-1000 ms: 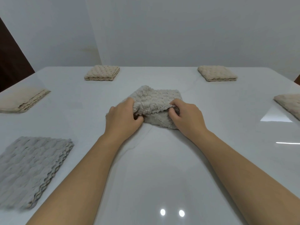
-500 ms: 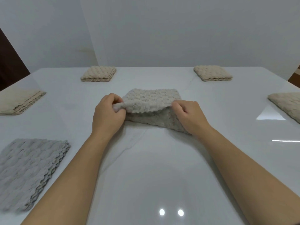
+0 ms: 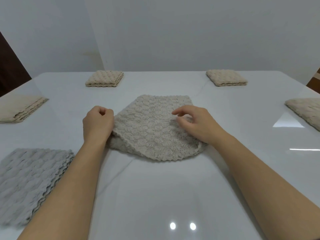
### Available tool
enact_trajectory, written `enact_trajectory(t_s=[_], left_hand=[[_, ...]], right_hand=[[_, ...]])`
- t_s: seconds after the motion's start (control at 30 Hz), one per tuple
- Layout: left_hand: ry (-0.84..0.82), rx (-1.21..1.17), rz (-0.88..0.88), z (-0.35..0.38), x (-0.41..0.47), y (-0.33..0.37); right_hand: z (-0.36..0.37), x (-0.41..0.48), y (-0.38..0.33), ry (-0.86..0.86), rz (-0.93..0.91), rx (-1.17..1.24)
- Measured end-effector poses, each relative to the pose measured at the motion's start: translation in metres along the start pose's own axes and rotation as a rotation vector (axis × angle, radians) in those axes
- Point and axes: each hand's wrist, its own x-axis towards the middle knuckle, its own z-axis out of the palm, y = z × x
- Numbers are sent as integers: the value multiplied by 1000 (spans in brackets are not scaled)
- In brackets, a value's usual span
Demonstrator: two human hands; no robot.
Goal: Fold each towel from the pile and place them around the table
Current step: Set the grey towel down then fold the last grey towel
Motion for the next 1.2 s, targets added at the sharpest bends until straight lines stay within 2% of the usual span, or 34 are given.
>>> enact_trajectory(t_s=[0.07, 0.1, 0.23, 0.37, 0.43, 0.5, 0.57, 0.63, 0.67, 0.77, 0.9, 1.0, 1.03, 1.1, 1.17, 1.2], left_hand=[[-49, 48, -70, -5, 4, -2], [-65, 52, -96, -7, 6, -3], [-154, 192, -102, -13, 1, -1], [-227, 306, -76, -6, 1, 1], [-255, 360, -33, 0, -1, 5], [-266, 388, 21, 5, -7, 10], [-296, 322, 107, 12, -11, 10], [-363, 124, 167, 17, -12, 10], [-404, 5, 167, 18, -13, 11], [-493, -234, 183, 18, -11, 9], [-398, -144, 263, 18, -1, -1], [-374, -214, 300, 18, -4, 3], [-341, -202, 315, 18, -6, 4], [-261, 6, 308, 20, -6, 1], [-268, 275, 295, 20, -3, -4], [-289, 335, 322, 19, -4, -3]], right_hand=[[1, -1, -1, -119, 7, -92], [1, -2, -2, -125, 22, -130], [-6, 5, -4, -27, 108, -323], [-11, 4, -8, -26, 189, -553], [-5, 4, -8, 11, 178, -564], [6, 5, -6, -24, 137, -471], [18, 3, -2, -194, 146, -467], [25, 1, 2, -352, 180, -528], [26, 1, 4, -379, 185, -540], [24, 1, 5, -388, 182, -538], [24, 0, 4, -378, 179, -540], [24, 0, 5, -365, 172, -530], [25, 0, 5, -363, 172, -529], [25, 0, 5, -362, 175, -523], [24, 0, 5, -362, 177, -516], [24, 0, 5, -364, 177, -515]])
